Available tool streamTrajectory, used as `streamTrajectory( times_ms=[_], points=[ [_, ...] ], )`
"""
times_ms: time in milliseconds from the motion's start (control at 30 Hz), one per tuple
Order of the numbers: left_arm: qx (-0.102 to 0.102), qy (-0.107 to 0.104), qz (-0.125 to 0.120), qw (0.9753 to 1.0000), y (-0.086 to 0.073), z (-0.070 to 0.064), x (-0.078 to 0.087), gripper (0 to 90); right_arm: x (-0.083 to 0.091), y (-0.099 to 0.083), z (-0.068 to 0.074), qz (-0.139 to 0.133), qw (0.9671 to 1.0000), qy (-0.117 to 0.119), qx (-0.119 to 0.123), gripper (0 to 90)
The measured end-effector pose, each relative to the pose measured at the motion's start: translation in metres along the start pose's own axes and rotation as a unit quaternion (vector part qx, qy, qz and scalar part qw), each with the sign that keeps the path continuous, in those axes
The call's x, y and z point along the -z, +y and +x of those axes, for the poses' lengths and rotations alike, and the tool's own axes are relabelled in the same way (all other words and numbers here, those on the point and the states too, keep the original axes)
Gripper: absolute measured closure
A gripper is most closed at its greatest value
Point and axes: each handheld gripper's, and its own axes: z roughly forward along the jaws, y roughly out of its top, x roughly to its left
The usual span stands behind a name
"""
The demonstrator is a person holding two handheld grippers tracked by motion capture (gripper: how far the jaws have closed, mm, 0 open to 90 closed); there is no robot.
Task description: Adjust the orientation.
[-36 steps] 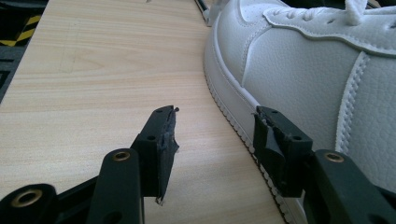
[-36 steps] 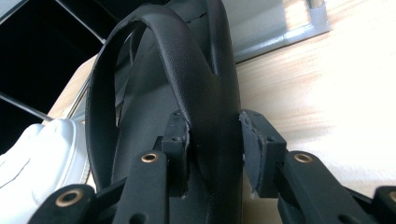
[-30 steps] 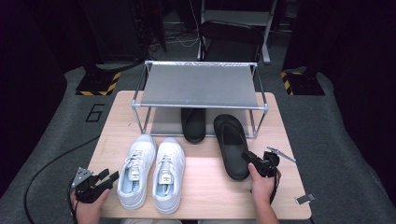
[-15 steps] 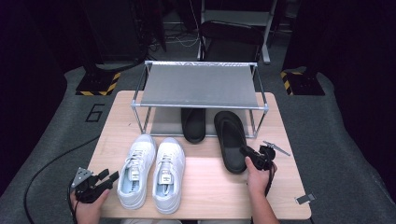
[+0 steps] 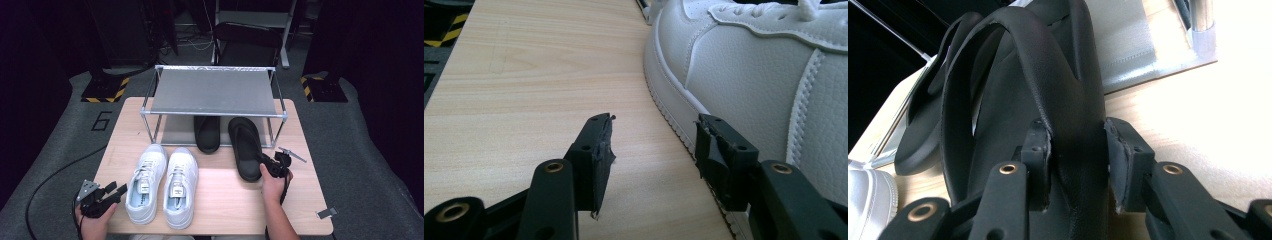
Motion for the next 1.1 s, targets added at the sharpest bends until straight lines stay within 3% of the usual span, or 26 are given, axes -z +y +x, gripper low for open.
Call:
streamTrajectory(
  times_ms=[267, 667, 1100],
  points=[
    [0.000, 0.001, 0.001, 1.0000, 0.000, 0.000, 0.000, 48.6, -0.011, 0.008, 0.005, -0.005, 1.0000, 0.001, -0.007, 64.3],
    [0.006, 0.000, 0.004, 1.0000, 0.000, 0.002, 0.002, 48.7, -0.036, 0.016, 0.020, -0.009, 0.9999, 0.000, 0.003, 64.4],
    [0.013, 0.004, -0.002, 0.9999, -0.002, 0.005, 0.001, 48.7, -0.060, 0.033, 0.031, -0.022, 0.9995, -0.024, -0.005, 64.4]
  ],
)
